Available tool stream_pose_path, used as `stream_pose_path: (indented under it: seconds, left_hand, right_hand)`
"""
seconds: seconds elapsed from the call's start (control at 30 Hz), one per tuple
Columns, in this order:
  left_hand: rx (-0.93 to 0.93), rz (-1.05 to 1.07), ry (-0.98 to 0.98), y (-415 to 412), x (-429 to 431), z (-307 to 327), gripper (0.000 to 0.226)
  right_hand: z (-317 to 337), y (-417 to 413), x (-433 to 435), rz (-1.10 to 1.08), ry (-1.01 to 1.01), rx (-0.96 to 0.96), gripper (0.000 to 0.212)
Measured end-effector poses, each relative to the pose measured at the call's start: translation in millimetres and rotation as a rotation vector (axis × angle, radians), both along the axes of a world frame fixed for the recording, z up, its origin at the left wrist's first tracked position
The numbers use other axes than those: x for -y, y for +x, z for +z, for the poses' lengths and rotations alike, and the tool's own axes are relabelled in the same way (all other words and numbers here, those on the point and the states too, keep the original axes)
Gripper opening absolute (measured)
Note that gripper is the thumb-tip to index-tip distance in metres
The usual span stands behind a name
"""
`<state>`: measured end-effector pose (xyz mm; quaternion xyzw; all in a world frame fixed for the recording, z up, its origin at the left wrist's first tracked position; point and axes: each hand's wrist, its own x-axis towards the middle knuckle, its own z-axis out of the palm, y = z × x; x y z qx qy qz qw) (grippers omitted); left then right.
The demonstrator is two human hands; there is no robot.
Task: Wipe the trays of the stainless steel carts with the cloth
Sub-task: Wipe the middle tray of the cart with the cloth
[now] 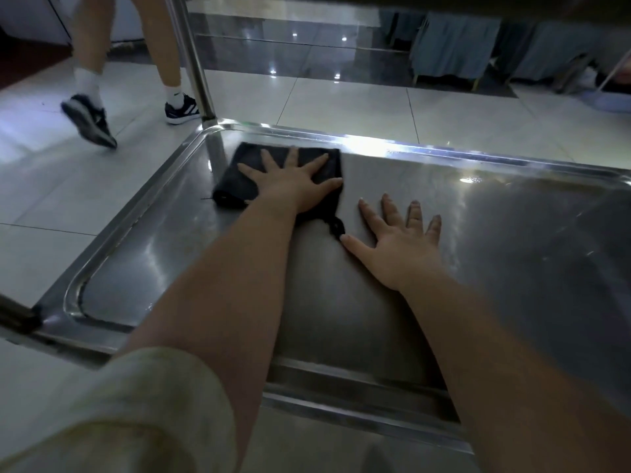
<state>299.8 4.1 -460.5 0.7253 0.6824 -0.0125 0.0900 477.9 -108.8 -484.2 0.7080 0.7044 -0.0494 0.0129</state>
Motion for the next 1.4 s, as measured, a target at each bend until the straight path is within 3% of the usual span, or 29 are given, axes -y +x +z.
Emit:
stream_pose_path:
  seconds: [0.13, 0.43, 0.53, 0.73, 1.0, 1.1, 1.27, 1.4]
  left_hand:
    - [0.0, -0.113, 0.018, 28, 8, -7, 0.077]
    - [-0.062, 0.085, 0.012, -115, 2, -2, 0.077]
    - [-0.049, 0.074, 0.014, -80, 11, 0, 0.077]
    - [-0.033, -0.142, 0.027, -12, 49, -10, 0.076]
    - [-0.06, 0.079, 0.049, -151, 80, -8, 0.087]
    - [-0.052, 0.07, 0.045, -119, 92, -9, 0.078]
    - [-0.003, -0.12, 0.07, -22, 136, -14, 0.075]
    - [0.002, -0.13, 0.072, -52, 151, -10, 0.08]
  right_hand:
    - [1, 3, 0, -0.003, -0.002, -0.039, 0.082]
    - [2, 0, 0, 0.0, -0.016, -0.017, 0.083]
    - [4, -3, 3, 0.002, -0.004, 0.0, 0.08]
    - [11, 0, 6, 0.007, -0.025, -0.038, 0.08]
    - [7, -2, 7, -0.006, -0.03, -0.028, 0.081]
    - [6, -4, 10, -0.015, -0.027, -0.026, 0.081]
    - [10, 2, 12, -0.012, -0.026, -0.044, 0.078]
    - [9, 9, 11, 0.007, -0.039, -0.061, 0.083]
